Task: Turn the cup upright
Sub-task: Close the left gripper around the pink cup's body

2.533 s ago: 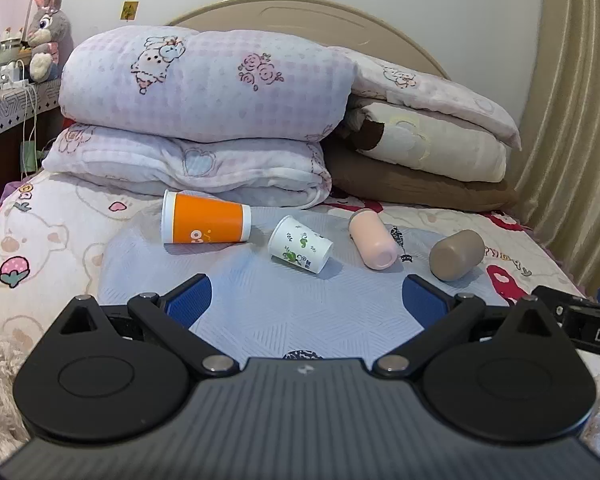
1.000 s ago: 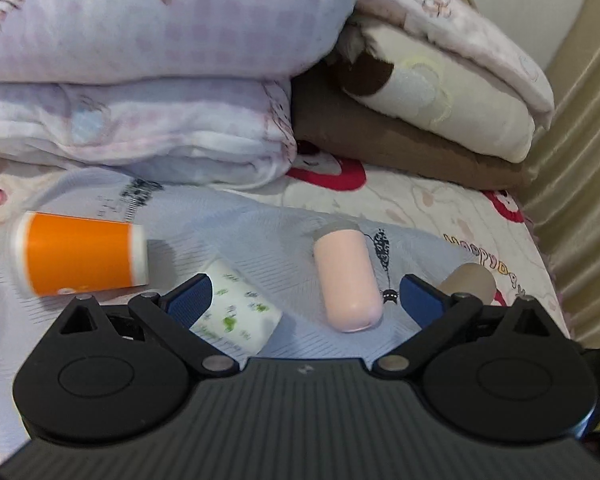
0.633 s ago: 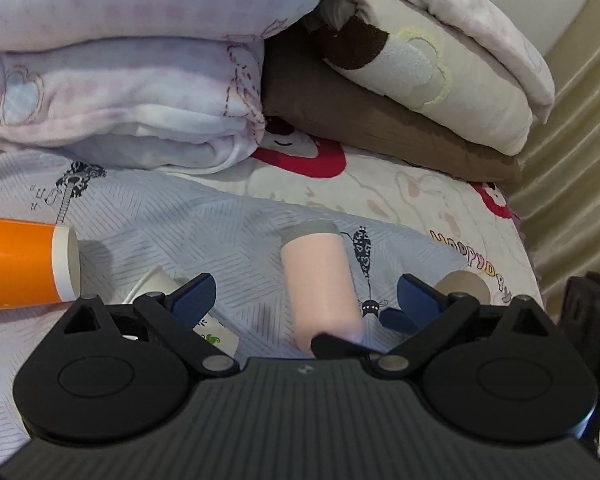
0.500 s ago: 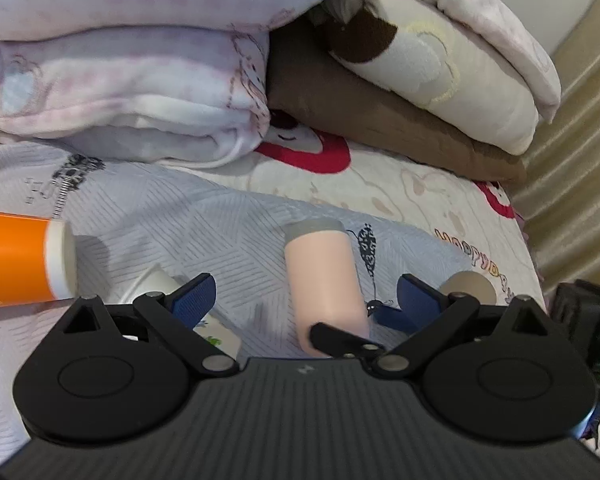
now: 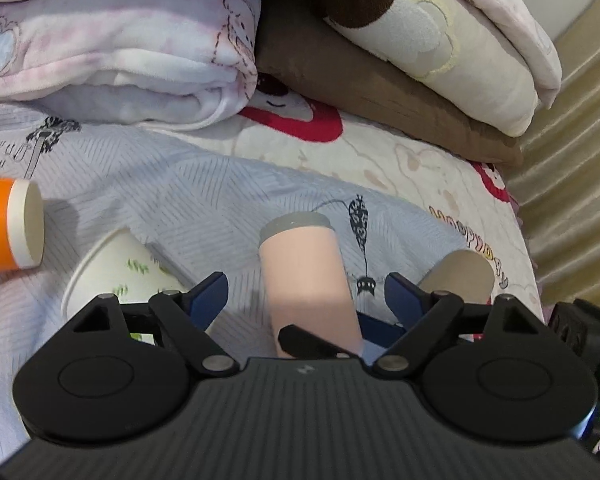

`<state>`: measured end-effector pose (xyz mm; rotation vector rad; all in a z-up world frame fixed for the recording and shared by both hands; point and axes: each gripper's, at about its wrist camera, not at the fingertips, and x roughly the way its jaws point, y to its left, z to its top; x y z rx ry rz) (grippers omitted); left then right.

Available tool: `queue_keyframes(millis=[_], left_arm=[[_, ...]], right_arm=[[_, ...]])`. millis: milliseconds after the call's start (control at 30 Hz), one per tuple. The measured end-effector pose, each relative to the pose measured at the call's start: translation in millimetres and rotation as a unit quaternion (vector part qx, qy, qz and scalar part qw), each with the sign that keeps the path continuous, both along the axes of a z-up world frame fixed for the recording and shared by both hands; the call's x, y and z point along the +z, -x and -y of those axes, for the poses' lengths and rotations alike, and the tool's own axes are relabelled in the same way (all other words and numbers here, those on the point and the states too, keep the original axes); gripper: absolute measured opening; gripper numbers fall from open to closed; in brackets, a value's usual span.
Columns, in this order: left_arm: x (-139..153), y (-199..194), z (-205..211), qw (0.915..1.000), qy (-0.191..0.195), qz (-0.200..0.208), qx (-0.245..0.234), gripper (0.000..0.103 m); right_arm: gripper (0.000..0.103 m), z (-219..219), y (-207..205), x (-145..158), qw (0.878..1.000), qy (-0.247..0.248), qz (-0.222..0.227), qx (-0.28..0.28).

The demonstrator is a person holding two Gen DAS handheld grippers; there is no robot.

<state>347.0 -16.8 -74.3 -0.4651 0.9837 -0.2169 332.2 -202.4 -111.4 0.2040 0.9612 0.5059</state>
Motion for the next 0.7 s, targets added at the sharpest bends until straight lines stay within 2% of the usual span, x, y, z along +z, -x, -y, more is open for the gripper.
queue_keyframes(millis=[233, 367, 533, 700], left_arm=[[2, 23, 7, 0.9996, 0.023, -0.011, -0.011, 0.085], [-4, 41, 6, 0.9986, 0.038, -0.036, -0.011, 0.085], [-9, 60, 0, 0.9986, 0.029, -0.044, -0.011, 0.085], [-19, 81, -9, 0.9963, 0.059, -0.061, -0.01, 0.084]], right_arm=[[0.069, 8, 28, 5, 1.0, -0.01, -0.014, -0.018], [0.069, 16, 51, 2, 0.998, -0.042, -0.038, -0.034], [0.069, 18, 77, 2, 0.996, -0.053, -0.049, -0.05], [0.069, 27, 102, 10, 0.994, -0.076, -0.052, -0.066]])
